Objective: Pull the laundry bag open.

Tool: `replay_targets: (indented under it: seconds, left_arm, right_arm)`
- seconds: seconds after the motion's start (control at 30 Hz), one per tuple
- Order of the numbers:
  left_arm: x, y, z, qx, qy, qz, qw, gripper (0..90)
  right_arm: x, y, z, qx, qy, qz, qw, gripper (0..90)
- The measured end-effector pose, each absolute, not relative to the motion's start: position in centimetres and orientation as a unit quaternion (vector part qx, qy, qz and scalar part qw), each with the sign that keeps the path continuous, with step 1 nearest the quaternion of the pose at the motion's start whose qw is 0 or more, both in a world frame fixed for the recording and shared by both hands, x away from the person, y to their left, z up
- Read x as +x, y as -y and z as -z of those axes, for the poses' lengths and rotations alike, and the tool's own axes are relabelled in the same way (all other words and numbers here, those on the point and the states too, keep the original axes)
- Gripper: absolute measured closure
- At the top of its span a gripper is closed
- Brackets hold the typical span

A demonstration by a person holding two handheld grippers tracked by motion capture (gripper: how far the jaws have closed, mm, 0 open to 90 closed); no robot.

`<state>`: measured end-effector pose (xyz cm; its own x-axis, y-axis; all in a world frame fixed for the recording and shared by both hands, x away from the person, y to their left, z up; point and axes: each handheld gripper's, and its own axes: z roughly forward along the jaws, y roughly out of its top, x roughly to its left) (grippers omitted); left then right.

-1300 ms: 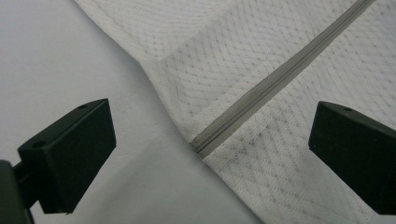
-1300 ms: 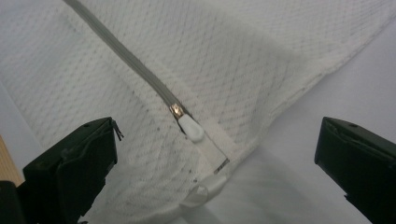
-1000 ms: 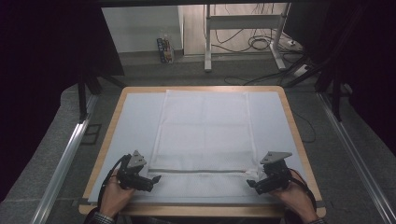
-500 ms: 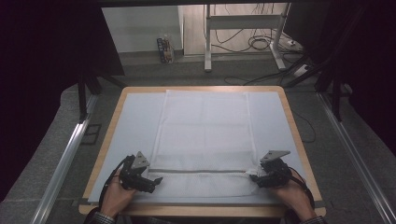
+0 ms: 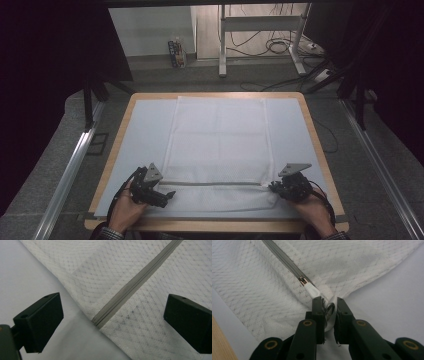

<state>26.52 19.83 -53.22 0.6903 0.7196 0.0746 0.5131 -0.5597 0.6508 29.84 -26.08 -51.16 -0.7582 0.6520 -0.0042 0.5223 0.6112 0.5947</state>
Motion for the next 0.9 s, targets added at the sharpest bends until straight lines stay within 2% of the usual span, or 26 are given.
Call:
replay_targets:
  seconds: [0.07, 0.13, 0.33, 0.53, 0.9]
  left_arm:
    - [26.5, -19.7, 53.2, 0.867, -0.355, -0.170, 0.307, 3.1]
    - [26.5, -19.5, 52.9, 0.864, -0.359, -0.165, 0.313, 3.6]
    - [26.8, -18.5, 52.3, 0.863, -0.361, -0.148, 0.323, 3.7]
    - [27.6, -16.1, 51.7, 0.865, -0.344, -0.115, 0.347, 3.4]
    - [30.2, -10.6, 50.3, 0.869, -0.301, -0.094, 0.381, 8.3]
  right_arm:
    - [29.9, 26.1, 51.1, 0.326, -0.892, -0.292, 0.114, 81.7]
    - [29.6, 26.1, 50.6, 0.324, -0.888, -0.295, 0.140, 82.0]
    - [29.5, 26.4, 50.0, 0.328, -0.878, -0.319, 0.142, 82.0]
    - [29.2, 26.5, 49.4, 0.323, -0.871, -0.340, 0.145, 81.9]
    - [28.9, 26.5, 48.9, 0.311, -0.868, -0.355, 0.156, 81.6]
